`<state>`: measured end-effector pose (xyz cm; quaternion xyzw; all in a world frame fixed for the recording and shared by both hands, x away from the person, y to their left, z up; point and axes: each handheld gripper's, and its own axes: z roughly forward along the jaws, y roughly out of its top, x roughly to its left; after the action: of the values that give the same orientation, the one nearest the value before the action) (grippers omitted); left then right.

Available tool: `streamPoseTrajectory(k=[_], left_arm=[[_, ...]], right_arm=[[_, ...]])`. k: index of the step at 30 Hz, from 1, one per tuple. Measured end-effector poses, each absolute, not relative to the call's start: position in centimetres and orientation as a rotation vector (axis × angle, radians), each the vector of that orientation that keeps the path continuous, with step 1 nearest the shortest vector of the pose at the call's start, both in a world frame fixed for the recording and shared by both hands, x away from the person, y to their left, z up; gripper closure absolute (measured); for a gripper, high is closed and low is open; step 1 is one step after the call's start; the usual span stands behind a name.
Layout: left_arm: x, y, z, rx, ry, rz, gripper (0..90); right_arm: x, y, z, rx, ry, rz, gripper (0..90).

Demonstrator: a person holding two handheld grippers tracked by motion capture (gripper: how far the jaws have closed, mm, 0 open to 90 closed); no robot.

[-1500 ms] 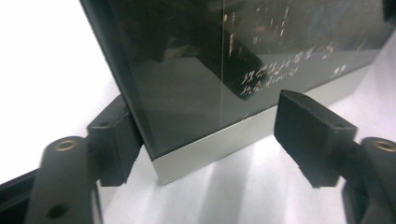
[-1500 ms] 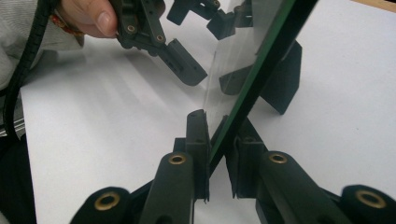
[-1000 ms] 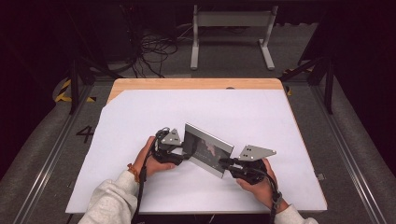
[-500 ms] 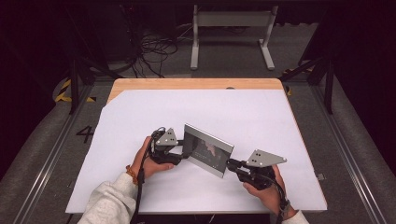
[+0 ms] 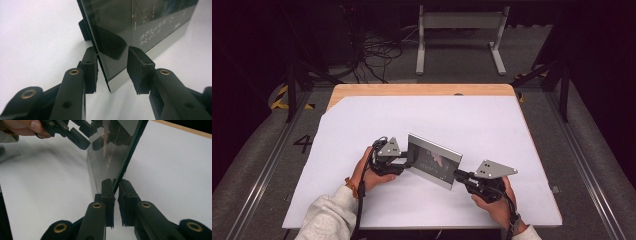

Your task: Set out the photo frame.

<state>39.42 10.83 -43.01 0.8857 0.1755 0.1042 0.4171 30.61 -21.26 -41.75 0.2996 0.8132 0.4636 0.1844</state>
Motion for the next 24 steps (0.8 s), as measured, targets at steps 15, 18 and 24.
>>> streamPoseTrajectory(k=[15, 18, 24], left_arm=[[38.3, 11.4, -43.2, 2.256, 0.467, 0.312, 70.7], [38.1, 11.4, -43.3, 2.262, 0.47, 0.326, 71.1], [37.8, 11.1, -43.6, 2.278, 0.48, 0.345, 70.9]], right_arm=[[32.2, -20.9, -42.0, 0.875, 2.249, 1.293, 81.6], [32.4, -21.0, -42.0, 0.879, 2.246, 1.291, 81.3], [33.0, -20.9, -42.0, 0.881, 2.237, 1.283, 80.2]])
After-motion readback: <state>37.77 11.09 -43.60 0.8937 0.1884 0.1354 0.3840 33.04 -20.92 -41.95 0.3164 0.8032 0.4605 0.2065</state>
